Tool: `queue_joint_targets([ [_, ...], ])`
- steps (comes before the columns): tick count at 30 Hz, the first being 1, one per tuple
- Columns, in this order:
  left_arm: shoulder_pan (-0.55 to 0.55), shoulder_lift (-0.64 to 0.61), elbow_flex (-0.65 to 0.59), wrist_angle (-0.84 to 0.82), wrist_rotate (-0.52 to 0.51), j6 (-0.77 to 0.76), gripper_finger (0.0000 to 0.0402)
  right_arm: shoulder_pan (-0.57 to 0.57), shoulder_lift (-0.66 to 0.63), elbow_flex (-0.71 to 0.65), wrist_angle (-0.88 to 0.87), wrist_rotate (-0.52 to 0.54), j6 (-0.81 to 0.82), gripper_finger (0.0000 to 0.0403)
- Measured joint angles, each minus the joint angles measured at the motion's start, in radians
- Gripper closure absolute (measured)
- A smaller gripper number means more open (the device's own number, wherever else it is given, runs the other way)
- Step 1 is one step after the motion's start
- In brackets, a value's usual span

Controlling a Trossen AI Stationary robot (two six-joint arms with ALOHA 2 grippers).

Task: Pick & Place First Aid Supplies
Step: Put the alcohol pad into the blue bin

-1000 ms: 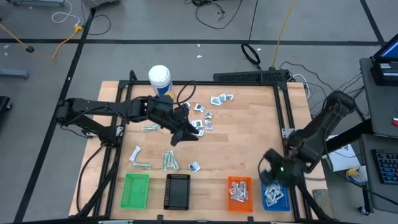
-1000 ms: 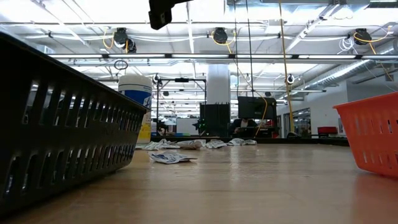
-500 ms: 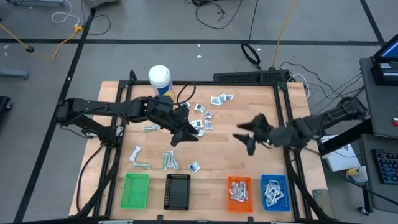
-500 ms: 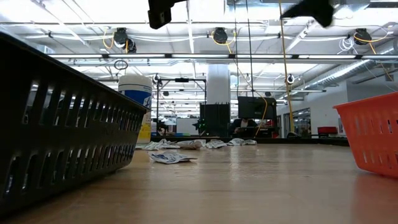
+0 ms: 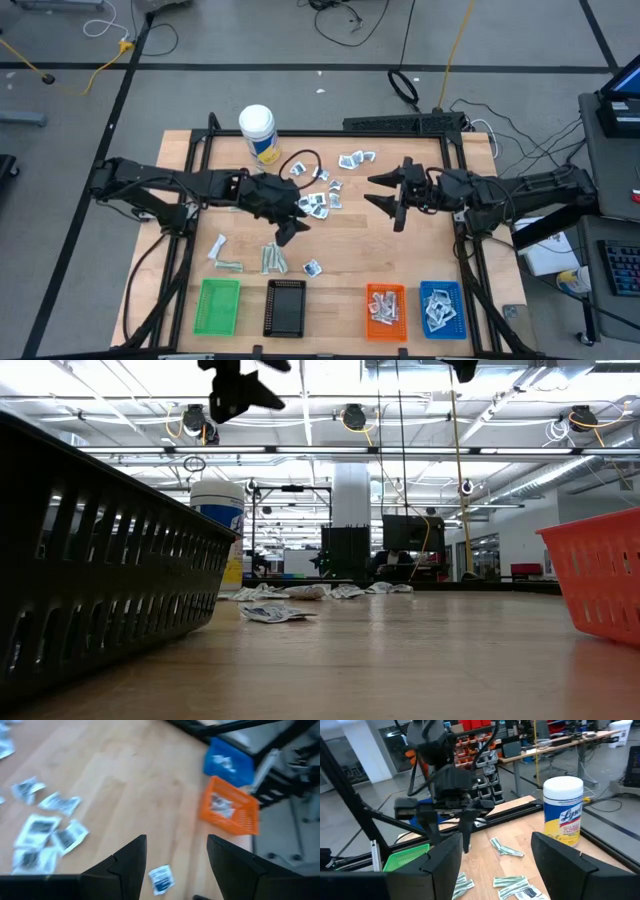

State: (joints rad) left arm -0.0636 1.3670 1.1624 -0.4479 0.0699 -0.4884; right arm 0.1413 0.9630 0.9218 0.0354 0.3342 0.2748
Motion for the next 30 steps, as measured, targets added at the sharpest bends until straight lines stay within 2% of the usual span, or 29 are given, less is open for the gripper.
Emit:
queue_joint_targets([
  [3, -0.028, 0.004, 0.000, -0.041, -0.074, -0.048, 0.0188, -0.017, 0.000, 0.000, 0.018, -0.004, -0.003, 0.0170],
  [7, -0.059, 0.031, 0.000, -0.080, -0.124, -0.114, 0.0188, -0.034, 0.000, 0.000, 0.100, -0.003, -0.034, 0.0167],
  [13, -0.092, 0.114, 0.000, -0.094, -0.157, -0.258, 0.0188, -0.054, 0.000, 0.000, 0.255, -0.003, -0.146, 0.0171],
  [20, -0.120, 0.214, 0.002, -0.109, -0.158, -0.421, 0.0188, -0.076, 0.000, 0.000, 0.326, -0.001, -0.207, 0.0170],
  [25, -0.142, 0.303, 0.057, -0.116, -0.162, -0.464, 0.0188, -0.090, 0.000, 0.000, 0.335, 0.000, -0.209, 0.0172],
  [30, -0.155, 0.408, 0.164, -0.206, -0.164, -0.474, 0.0188, -0.090, -0.003, 0.000, 0.334, 0.000, -0.209, 0.0170],
])
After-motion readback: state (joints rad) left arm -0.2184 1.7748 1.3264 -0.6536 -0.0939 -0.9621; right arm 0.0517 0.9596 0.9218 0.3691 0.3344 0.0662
